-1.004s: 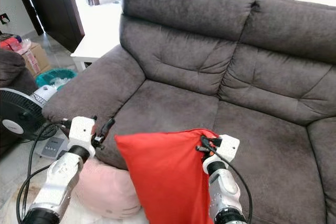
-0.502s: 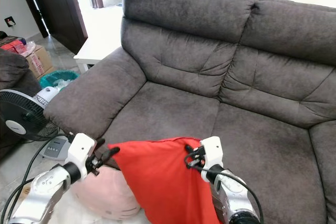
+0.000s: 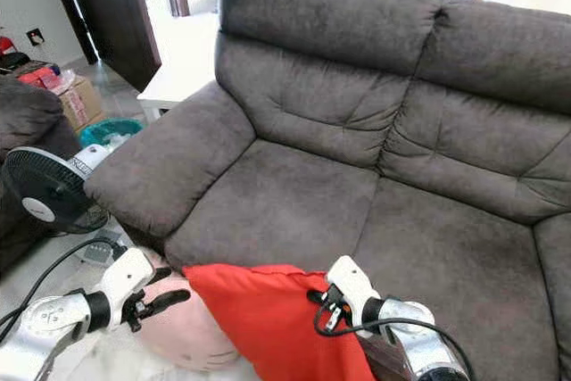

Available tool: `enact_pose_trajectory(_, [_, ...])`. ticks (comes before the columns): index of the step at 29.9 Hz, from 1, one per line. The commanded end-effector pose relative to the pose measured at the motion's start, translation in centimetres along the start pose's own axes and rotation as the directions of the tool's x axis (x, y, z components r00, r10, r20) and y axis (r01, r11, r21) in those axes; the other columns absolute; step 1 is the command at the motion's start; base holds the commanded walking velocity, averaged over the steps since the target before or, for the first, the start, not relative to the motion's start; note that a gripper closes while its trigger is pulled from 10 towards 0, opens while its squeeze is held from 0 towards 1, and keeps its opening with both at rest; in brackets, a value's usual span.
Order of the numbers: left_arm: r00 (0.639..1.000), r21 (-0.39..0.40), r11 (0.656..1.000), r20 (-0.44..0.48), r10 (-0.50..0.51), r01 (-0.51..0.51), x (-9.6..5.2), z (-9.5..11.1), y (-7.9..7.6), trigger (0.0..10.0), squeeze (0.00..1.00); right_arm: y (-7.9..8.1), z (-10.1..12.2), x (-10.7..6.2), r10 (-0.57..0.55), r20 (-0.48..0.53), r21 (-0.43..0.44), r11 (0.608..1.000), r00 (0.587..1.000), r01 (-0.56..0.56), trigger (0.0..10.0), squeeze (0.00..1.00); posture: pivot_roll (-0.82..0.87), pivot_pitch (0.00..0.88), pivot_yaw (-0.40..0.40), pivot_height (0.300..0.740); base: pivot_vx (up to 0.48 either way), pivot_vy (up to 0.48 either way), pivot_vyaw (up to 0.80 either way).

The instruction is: Move the pillow to the sofa from floor

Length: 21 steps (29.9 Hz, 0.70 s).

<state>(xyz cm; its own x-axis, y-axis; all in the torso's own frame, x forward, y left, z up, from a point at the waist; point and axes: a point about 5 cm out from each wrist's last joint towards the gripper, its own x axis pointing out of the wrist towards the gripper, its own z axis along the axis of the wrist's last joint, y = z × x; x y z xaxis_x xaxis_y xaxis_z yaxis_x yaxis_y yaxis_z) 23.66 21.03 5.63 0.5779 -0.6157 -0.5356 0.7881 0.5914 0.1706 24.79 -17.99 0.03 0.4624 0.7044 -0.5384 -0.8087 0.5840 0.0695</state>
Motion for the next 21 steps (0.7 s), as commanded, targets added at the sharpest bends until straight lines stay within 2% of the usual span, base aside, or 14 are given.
enact_pose_trajectory(1, [0.998,0.037,0.998,-0.041,-0.046,0.048,-0.3,-0.3,-0.3,10.0,0.0,-0.5,1.9,-0.3,0.03,0.044,-0.075,0.997,0.999,-0.026,10.0,0.0,0.14,0.012,-0.064,0.74,0.0,0.0,0.0])
enact_pose_trajectory(2, [0.998,0.037,0.998,-0.041,-0.046,0.048,-0.3,-0.3,-0.3,10.0,0.0,-0.5,1.9,-0.3,0.03,0.044,-0.075,0.997,0.999,-0.026,10.0,0.0,0.14,0.012,-0.064,0.74,0.0,0.0,0.0])
enact_pose_trajectory(5, [0.982,0.137,0.985,-0.175,-0.078,0.103,-1.1,-1.8,-0.4,10.0,0.0,0.0,1.8,-0.6,0.105,-0.008,-0.111,0.988,0.994,-0.106,10.0,0.0,0.15,0.013,-0.063,0.74,0.0,0.0,0.0])
enact_pose_trajectory(6, [0.982,0.137,0.985,-0.175,-0.078,0.103,-1.1,-1.8,-0.4,10.0,0.0,0.0,1.8,-0.6,0.105,-0.008,-0.111,0.988,0.994,-0.106,10.0,0.0,0.15,0.013,-0.063,0.74,0.0,0.0,0.0])
enact_pose_trajectory(7, [0.976,0.182,0.978,-0.21,-0.061,0.1,-1.1,-2.2,-0.2,10.0,0.0,0.3,1.7,-0.8,0.139,-0.046,-0.138,0.98,0.989,-0.144,10.0,0.0,0.14,0.015,-0.064,0.74,0.0,0.0,0.0])
enact_pose_trajectory(10, [0.975,0.187,0.978,-0.213,-0.055,0.096,-1.1,-2.3,-0.2,10.0,0.0,0.3,1.7,-0.9,0.146,-0.059,-0.148,0.977,0.987,-0.154,10.0,0.0,0.14,0.015,-0.064,0.74,0.0,0.0,0.0])
enact_pose_trajectory(13, [0.969,0.232,0.962,-0.227,-0.092,0.146,-1.1,-2.5,-0.8,10.0,0.0,0.6,2.2,-1.7,0.2,-0.071,-0.16,0.965,0.977,-0.209,10.0,0.0,0.13,0.016,-0.061,0.74,0.0,0.0,0.0])
enact_pose_trajectory(21, [0.965,0.272,0.942,-0.226,-0.136,0.196,-1.3,-3.1,-1.4,10.0,0.0,0.9,3.0,-2.6,0.26,-0.087,-0.193,0.943,0.962,-0.273,10.0,0.0,0.13,0.017,-0.059,0.74,0.0,0.0,0.0])
